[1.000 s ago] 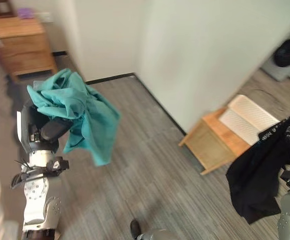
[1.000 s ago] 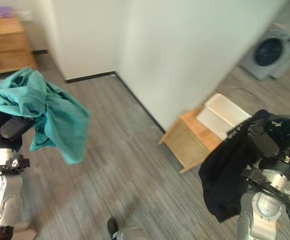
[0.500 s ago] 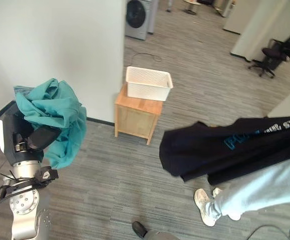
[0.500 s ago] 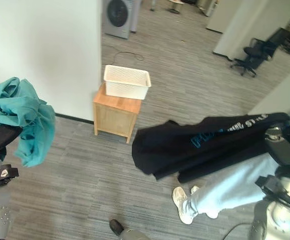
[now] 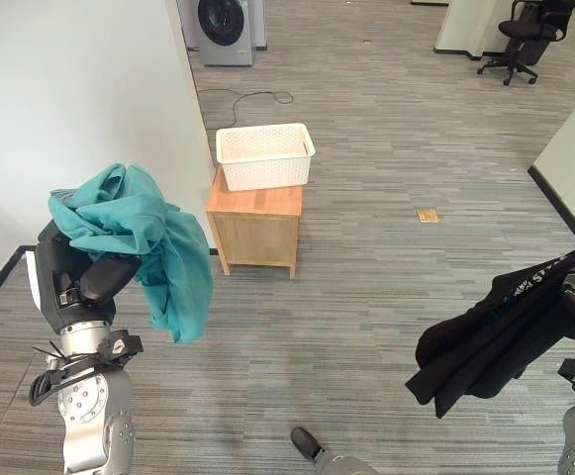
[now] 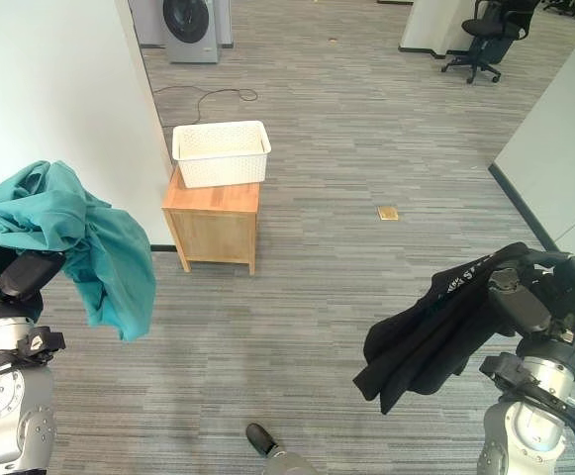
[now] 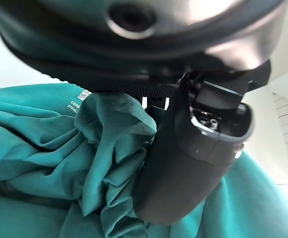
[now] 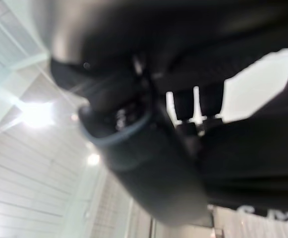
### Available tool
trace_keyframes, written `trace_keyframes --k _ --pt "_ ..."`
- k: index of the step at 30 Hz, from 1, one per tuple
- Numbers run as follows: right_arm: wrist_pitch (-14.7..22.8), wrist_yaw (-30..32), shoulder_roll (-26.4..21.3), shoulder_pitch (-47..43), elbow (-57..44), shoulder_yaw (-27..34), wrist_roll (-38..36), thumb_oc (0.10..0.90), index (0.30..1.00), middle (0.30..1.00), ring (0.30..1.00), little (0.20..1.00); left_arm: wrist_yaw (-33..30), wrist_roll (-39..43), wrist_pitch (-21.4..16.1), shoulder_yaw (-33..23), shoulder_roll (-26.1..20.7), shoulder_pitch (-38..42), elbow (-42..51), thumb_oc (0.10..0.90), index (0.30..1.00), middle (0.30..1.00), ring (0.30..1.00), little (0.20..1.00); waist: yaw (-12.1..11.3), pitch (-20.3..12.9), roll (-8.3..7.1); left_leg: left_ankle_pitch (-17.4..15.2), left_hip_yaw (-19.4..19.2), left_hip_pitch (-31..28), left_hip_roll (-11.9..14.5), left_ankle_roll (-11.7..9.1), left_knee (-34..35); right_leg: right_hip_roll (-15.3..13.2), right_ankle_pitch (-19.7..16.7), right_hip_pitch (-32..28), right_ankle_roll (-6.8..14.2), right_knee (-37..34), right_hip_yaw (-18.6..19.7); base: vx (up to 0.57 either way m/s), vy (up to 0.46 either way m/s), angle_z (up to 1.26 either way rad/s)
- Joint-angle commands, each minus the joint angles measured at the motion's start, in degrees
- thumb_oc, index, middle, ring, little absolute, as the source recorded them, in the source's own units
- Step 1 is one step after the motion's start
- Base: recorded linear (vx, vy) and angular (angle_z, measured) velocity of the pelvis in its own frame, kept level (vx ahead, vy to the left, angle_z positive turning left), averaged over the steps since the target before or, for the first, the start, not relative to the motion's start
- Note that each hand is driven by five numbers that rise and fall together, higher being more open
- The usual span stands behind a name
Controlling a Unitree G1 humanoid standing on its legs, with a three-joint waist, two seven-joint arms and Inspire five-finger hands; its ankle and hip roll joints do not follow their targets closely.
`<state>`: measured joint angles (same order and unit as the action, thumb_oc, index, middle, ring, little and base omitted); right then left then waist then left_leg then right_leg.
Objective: Pick up bed clothes into laundry basket.
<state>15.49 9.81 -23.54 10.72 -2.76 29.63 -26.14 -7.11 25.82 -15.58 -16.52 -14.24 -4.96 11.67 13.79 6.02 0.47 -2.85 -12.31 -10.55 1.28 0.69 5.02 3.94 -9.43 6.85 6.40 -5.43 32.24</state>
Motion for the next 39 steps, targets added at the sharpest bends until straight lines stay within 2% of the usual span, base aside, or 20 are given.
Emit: trace_keyframes --k 1,8,11,15,19,20,21,22,24,25,26,27,28,29,30,31,33,34,36,39 --pt "3.7 -6.9 1.9 -5.8 -6.3 -4.9 -10.2 0.4 0.3 0.3 0.3 0.3 -0.1 1.3 -2.4 2.3 -16.1 6.5 -4.8 0.4 0.3 0.3 0.3 0.3 -8.6 -5.4 -7.7 -1.0 3.2 7.3 5.8 -3.6 -0.1 -8.1 9.3 -4.8 4.5 5.4 -22.5 -0.01 0.117 -0.49" --pt "4.2 -6.5 0.5 -6.7 -6.2 -3.4 -10.1 0.4 0.3 0.3 0.3 0.3 -1.9 -2.2 -2.6 0.8 -18.2 7.6 -6.2 0.4 0.3 0.3 0.3 0.3 -8.1 -6.0 -7.34 -1.7 1.5 5.9 5.3 -3.3 -0.1 -8.3 8.4 -4.7 5.1 4.5 -21.5 0.0 0.063 -0.18" --pt "4.8 -6.1 -0.1 -6.2 -5.9 -1.8 -8.9 0.4 0.3 0.3 0.3 0.3 -3.6 -3.6 -3.4 -1.6 -18.1 7.6 -5.5 0.4 0.3 0.3 0.3 0.3 -7.9 -6.3 -7.17 -2.1 0.0 4.8 5.4 -3.2 -0.1 -8.1 8.0 -4.6 5.3 4.0 -20.9 0.0 0.026 -0.27" --pt "5.7 -5.1 1.2 -3.3 -5.4 2.6 -8.0 0.4 0.3 0.3 0.3 0.3 -3.9 -3.1 -4.3 -3.6 -15.6 6.2 -4.1 0.4 0.3 0.3 0.3 0.3 -6.1 -6.9 -6.55 -2.5 -0.9 3.7 5.5 -3.4 0.0 -7.8 8.6 -4.9 5.2 4.0 -20.4 0.0 0.009 -0.21" --pt "6.1 -5.1 2.2 -2.4 -5.6 3.3 -8.2 0.4 0.3 0.3 0.3 0.3 -3.4 -3.1 -4.3 -3.1 -15.0 5.9 -4.2 0.4 0.3 0.3 0.3 0.3 -5.3 -7.0 -6.07 -2.4 -1.0 3.6 5.7 -3.5 0.0 -7.6 9.3 -4.7 5.0 4.9 -20.2 -0.01 -0.035 -0.08" --pt "5.7 -6.0 2.7 -1.6 -6.4 2.5 -8.0 0.4 0.3 0.3 0.3 0.3 -2.8 -2.3 -4.3 -2.2 -14.7 6.5 -4.8 0.4 0.3 0.3 0.3 0.3 -4.0 -7.0 -5.71 -2.3 -1.3 3.0 6.1 -3.7 -0.1 -6.7 10.5 -4.3 4.6 6.9 -19.2 -0.01 -0.081 -0.09" --pt "5.7 -6.0 2.8 -1.5 -6.5 2.5 -8.0 0.4 0.3 0.3 0.3 0.3 -2.7 -2.2 -4.4 -2.2 -14.8 6.5 -5.0 0.4 0.3 0.3 0.3 0.3 -4.1 -6.9 -5.69 -2.3 -1.4 2.9 6.2 -3.8 -0.1 -6.5 10.7 -4.2 4.5 7.3 -19.1 0.03 -0.19 -0.11" --pt "5.1 -7.4 2.6 -1.0 -6.4 1.6 -8.5 0.4 0.3 0.3 0.3 0.3 -1.6 -1.4 -4.4 -1.9 -14.4 6.4 -5.1 0.4 0.3 0.3 0.3 0.3 -3.3 -6.8 -6.24 -2.9 -2.0 2.8 7.4 -4.3 -5.0 -5.5 11.5 -4.4 3.5 8.0 -17.7 0.06 -0.21 -0.13" --pt "5.6 -8.2 1.3 -1.7 -5.7 0.4 -10.2 0.4 0.3 0.3 0.3 0.3 -1.0 -0.8 -4.3 -1.2 -14.5 7.1 -5.6 0.4 0.3 0.3 0.3 0.3 -3.8 -4.7 -7.33 -1.7 -1.1 7.9 11.2 -5.5 -19.4 -2.9 11.6 -5.6 1.6 9.2 -15.1 0.0 -0.23 -0.32" --pt "5.7 -8.2 1.3 -1.9 -5.6 0.4 -10.3 0.4 0.3 0.3 0.3 0.3 -1.0 -0.8 -4.3 -1.3 -14.5 7.3 -5.7 0.4 0.3 0.3 0.3 0.3 -4.0 -4.7 -7.28 -1.6 -1.1 8.8 11.6 -5.7 -20.3 -2.6 11.2 -5.0 1.5 9.4 -14.9 -0.09 -0.082 -0.61" --pt "5.7 -7.9 0.4 -2.3 -5.4 -0.5 -10.5 0.4 0.3 0.3 0.3 0.3 -1.3 -0.5 -4.2 -0.4 -14.4 7.9 -5.6 0.4 0.3 0.3 0.3 0.3 -5.0 -3.4 -7.58 0.3 2.6 11.0 11.5 -5.9 -23.8 -1.9 11.4 -5.3 1.0 10.1 -13.3 -0.14 -0.019 -0.67" --pt "5.8 -7.5 -0.4 -3.0 -5.0 -0.8 -10.9 0.4 0.3 0.3 0.3 0.3 -1.4 -0.3 -4.1 0.2 -14.0 8.6 -5.6 0.4 0.3 0.3 0.3 0.3 -6.1 -2.5 -8.08 0.7 7.0 13.5 10.2 -5.8 -24.8 -2.0 11.0 -4.5 0.7 10.6 -12.4 -0.12 -0.007 -0.8" --pt "5.7 -7.2 -0.8 -3.5 -4.6 -0.9 -11.2 0.4 0.3 0.3 0.3 0.3 -1.6 -0.2 -4.1 0.7 -13.7 9.0 -6.0 0.4 0.3 0.3 0.3 0.3 -6.4 -2.2 -8.57 -1.1 9.9 15.1 8.9 -5.3 -23.1 -2.5 11.0 -4.5 0.7 10.3 -11.7 -0.05 0.01 -0.84" --pt "5.5 -7.2 -0.9 -3.7 -4.8 -0.8 -11.1 0.4 0.3 0.3 0.3 0.3 -1.6 0.0 -4.1 0.7 -13.5 8.9 -6.2 0.4 0.3 0.3 0.3 0.3 -6.3 -2.5 -8.52 -2.0 10.5 15.0 8.7 -5.2 -19.7 -3.1 11.0 -4.8 1.0 9.8 -10.8 0.11 0.138 -0.83" --pt "5.4 -7.2 -1.2 -3.5 -5.3 -0.1 -10.4 0.4 0.3 0.3 0.3 0.3 -1.4 0.5 -4.5 0.7 -13.6 8.7 -6.7 0.4 0.3 0.3 0.3 0.3 -5.8 -3.0 -7.31 -0.7 9.2 14.8 10.1 -5.6 -14.7 -3.7 11.5 -5.4 1.7 9.5 -10.4 0.14 0.143 -0.51" --pt "5.3 -7.1 -1.3 -3.5 -5.3 -0.1 -10.4 0.4 0.3 0.3 0.3 0.3 -1.3 0.6 -4.6 0.7 -13.6 8.7 -6.8 0.4 0.3 0.3 0.3 0.3 -6.0 -3.1 -7.29 -0.3 8.9 14.3 10.1 -5.6 -13.7 -3.7 11.4 -5.4 1.6 9.4 -10.3 0.13 0.204 -0.61" --pt "5.9 -6.0 -2.4 -3.4 -5.3 0.4 -8.0 0.4 0.3 0.3 0.3 0.3 -1.9 0.9 -5.4 2.4 -13.8 9.8 -7.5 0.4 0.3 0.3 0.3 0.3 -5.1 -3.0 -5.74 0.9 5.5 13.1 10.3 -6.0 -9.5 -4.7 12.1 -5.4 1.9 9.9 -10.5 0.07 0.241 -0.87" --pt "5.1 -5.3 -2.7 -3.0 -5.2 1.0 -7.8 0.4 0.3 0.3 0.3 0.3 -2.1 1.3 -5.8 3.0 -13.8 11.2 -7.9 0.4 0.3 0.3 0.3 0.3 -4.8 -2.8 -5.15 1.1 5.2 12.0 9.5 -5.9 -8.0 -5.5 13.2 -5.3 2.1 10.1 -10.7 0.08 0.325 -0.36" --pt "5.4 -5.3 -1.0 -2.2 -5.8 1.6 -8.7 0.4 0.3 0.3 0.3 0.3 -2.4 1.9 -6.1 3.6 -13.5 13.2 -8.0 0.4 0.3 0.3 0.3 0.3 -3.1 -3.2 -4.0 0.2 4.2 11.3 8.0 -5.5 -7.5 -7.2 13.2 -4.5 3.2 10.3 -10.5 0.12 0.341 0.07" --pt "5.5 -5.1 0.9 -2.3 -6.1 2.4 -8.2 0.4 0.3 0.3 0.3 0.3 -1.9 1.7 -6.3 4.5 -13.8 13.9 -7.3 0.4 0.3 0.3 0.3 0.3 -2.2 -3.0 -3.31 -1.5 3.7 10.5 5.0 -3.4 -6.6 -9.8 13.3 -2.4 4.8 14.2 -9.4 0.13 0.344 -0.27"
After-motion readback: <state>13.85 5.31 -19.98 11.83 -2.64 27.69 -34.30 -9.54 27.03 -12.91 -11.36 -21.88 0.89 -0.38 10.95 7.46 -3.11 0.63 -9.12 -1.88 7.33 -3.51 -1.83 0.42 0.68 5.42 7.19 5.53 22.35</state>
